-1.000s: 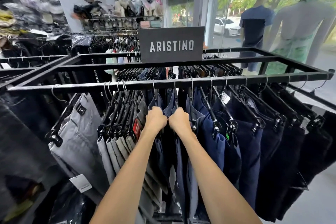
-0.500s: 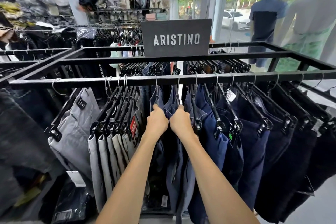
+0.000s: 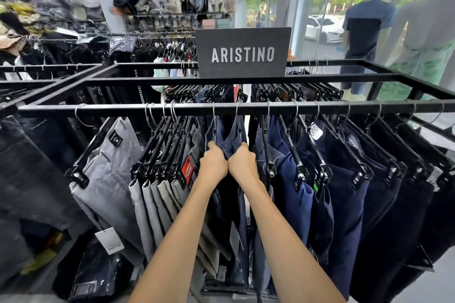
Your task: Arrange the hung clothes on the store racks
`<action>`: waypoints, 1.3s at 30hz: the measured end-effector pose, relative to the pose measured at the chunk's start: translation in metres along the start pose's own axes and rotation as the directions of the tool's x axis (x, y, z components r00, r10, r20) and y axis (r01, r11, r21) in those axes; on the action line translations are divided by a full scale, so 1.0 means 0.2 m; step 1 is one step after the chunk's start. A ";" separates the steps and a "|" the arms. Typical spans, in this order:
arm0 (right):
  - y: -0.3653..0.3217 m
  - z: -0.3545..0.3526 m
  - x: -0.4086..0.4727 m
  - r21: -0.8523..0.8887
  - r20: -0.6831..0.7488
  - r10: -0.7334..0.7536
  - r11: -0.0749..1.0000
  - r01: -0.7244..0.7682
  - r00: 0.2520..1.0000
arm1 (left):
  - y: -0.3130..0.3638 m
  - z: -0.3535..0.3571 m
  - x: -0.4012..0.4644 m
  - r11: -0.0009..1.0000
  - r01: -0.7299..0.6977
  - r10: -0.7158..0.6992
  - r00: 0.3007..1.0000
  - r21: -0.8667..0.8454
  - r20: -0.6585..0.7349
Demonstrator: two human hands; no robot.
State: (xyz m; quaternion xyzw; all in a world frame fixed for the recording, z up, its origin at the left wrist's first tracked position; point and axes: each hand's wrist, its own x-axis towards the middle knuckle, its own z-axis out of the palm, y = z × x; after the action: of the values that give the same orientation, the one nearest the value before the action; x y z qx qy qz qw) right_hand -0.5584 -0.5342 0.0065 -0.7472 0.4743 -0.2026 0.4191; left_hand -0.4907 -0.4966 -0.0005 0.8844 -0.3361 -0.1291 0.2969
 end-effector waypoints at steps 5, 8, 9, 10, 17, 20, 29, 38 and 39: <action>0.03 -0.01 0.02 -0.001 -0.011 -0.016 1.000 0.016 1.000 | 0.01 0.00 -0.02 0.998 -0.045 0.041 0.995 -0.043 -0.089; 0.04 -0.02 0.03 -0.007 -0.071 -0.072 0.997 0.071 0.995 | 0.01 -0.05 -0.06 0.984 -0.158 0.132 0.961 -0.088 -0.244; 0.03 -0.02 0.04 -0.027 -0.115 -0.103 0.995 0.100 0.988 | 0.01 -0.09 -0.07 0.977 -0.192 0.157 0.941 -0.091 -0.301; 0.02 -0.02 0.03 -0.052 -0.156 -0.130 0.991 0.124 0.979 | -0.01 -0.13 -0.07 0.972 -0.222 0.182 0.917 -0.073 -0.355; -0.31 0.09 -0.17 0.007 -0.233 -0.367 0.926 0.379 0.901 | -0.28 -0.45 -0.01 0.972 -0.072 0.162 0.895 0.224 -0.415; -0.44 0.24 -0.25 -0.027 -0.135 -0.343 0.939 0.342 0.930 | -0.41 -0.49 0.04 0.969 -0.066 0.122 0.966 0.238 -0.227; -0.64 0.49 -0.29 -0.248 -0.107 -0.075 0.968 0.046 0.991 | -0.58 -0.63 0.12 0.948 -0.235 0.234 0.972 0.216 0.030; -0.66 0.58 -0.18 -0.218 0.018 0.082 0.973 -0.076 0.996 | -0.62 -0.68 0.17 0.915 -0.272 0.242 0.961 0.297 0.136; -0.66 0.60 -0.17 -0.163 0.046 0.095 0.983 -0.087 0.994 | -0.62 -0.70 0.18 0.907 -0.277 0.237 0.958 0.316 0.159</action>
State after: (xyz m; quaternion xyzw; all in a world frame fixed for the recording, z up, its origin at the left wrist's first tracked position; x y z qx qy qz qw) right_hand -0.4199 -0.4262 0.0498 -0.7612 0.5114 -0.1243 0.3790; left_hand -0.3400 -0.3862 0.0331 0.8608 -0.4835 -0.0814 0.1362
